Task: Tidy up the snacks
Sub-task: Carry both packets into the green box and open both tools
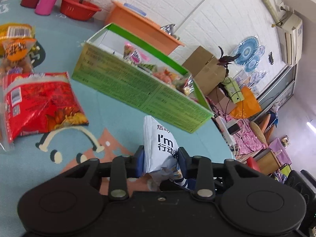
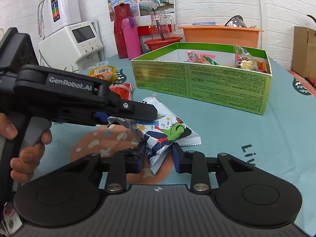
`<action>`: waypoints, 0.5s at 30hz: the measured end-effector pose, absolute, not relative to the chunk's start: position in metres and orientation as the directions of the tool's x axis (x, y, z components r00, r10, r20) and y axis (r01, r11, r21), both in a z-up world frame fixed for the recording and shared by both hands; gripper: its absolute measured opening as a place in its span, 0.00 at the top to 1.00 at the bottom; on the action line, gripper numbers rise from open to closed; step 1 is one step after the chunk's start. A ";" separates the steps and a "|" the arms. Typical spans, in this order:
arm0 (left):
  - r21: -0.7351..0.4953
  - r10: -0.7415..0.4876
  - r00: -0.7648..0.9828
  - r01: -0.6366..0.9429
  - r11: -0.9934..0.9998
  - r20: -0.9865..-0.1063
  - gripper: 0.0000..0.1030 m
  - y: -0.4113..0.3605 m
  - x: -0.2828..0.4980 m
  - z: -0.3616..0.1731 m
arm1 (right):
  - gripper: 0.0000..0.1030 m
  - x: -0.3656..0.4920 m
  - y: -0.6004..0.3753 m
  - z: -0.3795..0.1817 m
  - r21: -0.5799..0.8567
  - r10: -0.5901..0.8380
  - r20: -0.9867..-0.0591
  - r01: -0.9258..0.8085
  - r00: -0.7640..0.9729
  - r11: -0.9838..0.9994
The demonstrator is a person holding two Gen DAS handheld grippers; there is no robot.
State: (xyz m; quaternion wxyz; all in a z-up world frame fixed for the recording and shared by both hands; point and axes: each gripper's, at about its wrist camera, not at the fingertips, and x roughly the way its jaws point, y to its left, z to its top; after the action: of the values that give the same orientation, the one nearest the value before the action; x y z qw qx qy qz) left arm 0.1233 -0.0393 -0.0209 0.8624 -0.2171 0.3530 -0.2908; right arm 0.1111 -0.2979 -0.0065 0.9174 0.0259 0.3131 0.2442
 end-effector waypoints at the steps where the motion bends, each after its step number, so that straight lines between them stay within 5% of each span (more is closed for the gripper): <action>1: -0.579 -0.657 0.589 0.355 0.734 -0.471 0.45 -0.039 0.123 -0.016 | 0.54 0.111 -0.299 -0.004 0.203 0.467 -0.552 -0.433 0.691 0.878; 15: -0.544 -0.660 0.692 0.447 0.710 -0.293 0.45 -0.038 0.162 0.055 | 0.56 0.153 -0.295 0.054 0.086 0.461 -0.356 -0.462 0.813 0.883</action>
State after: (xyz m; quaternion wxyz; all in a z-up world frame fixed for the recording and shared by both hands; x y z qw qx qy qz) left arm 0.1616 -0.0379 0.0551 0.8930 -0.2209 0.2405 -0.3098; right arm 0.1525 -0.2952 0.0542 0.9521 -0.0022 0.1864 0.2423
